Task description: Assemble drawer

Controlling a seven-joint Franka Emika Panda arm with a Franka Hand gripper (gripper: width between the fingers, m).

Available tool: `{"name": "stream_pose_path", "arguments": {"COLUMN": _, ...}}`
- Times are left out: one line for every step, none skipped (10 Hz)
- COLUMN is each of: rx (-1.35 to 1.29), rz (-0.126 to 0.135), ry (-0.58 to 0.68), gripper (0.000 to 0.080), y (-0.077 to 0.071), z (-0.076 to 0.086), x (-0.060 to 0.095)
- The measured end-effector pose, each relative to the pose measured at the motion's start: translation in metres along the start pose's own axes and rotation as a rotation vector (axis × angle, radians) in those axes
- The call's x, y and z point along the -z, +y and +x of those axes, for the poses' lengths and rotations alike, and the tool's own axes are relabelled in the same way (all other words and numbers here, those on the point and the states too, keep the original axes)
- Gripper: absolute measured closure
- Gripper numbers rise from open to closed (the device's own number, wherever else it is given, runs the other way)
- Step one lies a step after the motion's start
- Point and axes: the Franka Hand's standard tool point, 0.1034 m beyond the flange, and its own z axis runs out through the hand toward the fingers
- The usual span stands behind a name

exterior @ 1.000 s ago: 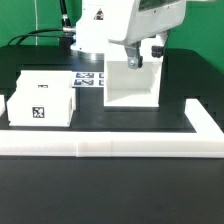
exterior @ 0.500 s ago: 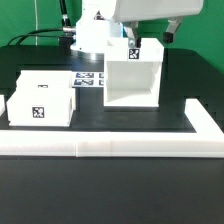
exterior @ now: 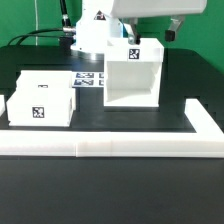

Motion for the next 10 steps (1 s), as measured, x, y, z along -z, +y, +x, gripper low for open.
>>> {"name": "stream_pose_path", "arguments": {"rx": -0.110, "rz": -0.016, "ry": 0.003, "gripper": 0.0150, "y": -0.012, "z": -0.018, "x": 0.001}}
{"name": "stream_pose_path", "arguments": {"rx": -0.216, "rz": -0.016, "ry": -0.010, "gripper": 0.0150, "y": -0.024, "z": -0.033, "x": -0.001}}
{"name": "stream_pose_path", "arguments": {"rx": -0.273, "rz": -0.007, "ry": -0.020, "gripper": 0.0150, "y": -0.031, "z": -0.043, "x": -0.006}}
{"name": "stream_pose_path", "arguments": {"rx": -0.305, "rz": 0.013, "ry": 0.012, "gripper": 0.0150, "y": -0.032, "z": -0.045, "x": -0.011}}
{"name": "stream_pose_path", "arguments": {"rx": -0.306, "rz": 0.013, "ry": 0.008, "gripper": 0.0150, "y": -0.032, "z": -0.046, "x": -0.011}}
{"name": "stream_pose_path", "arguments": {"rx": -0.305, "rz": 0.013, "ry": 0.009, "gripper": 0.0150, "y": -0.033, "z": -0.046, "x": -0.011}}
{"name": "stream_pose_path", "arguments": {"rx": -0.310, "rz": 0.015, "ry": 0.010, "gripper": 0.0150, "y": -0.033, "z": -0.046, "x": -0.012}}
{"name": "stream_pose_path", "arguments": {"rx": -0.413, "rz": 0.041, "ry": 0.022, "gripper": 0.0150, "y": -0.036, "z": -0.048, "x": -0.013}}
{"name": "stream_pose_path", "arguments": {"rx": -0.475, "rz": 0.051, "ry": 0.024, "gripper": 0.0150, "y": -0.044, "z": -0.054, "x": -0.019}}
{"name": "stream_pose_path", "arguments": {"rx": -0.492, "rz": 0.053, "ry": 0.018, "gripper": 0.0150, "y": -0.054, "z": -0.057, "x": -0.024}}
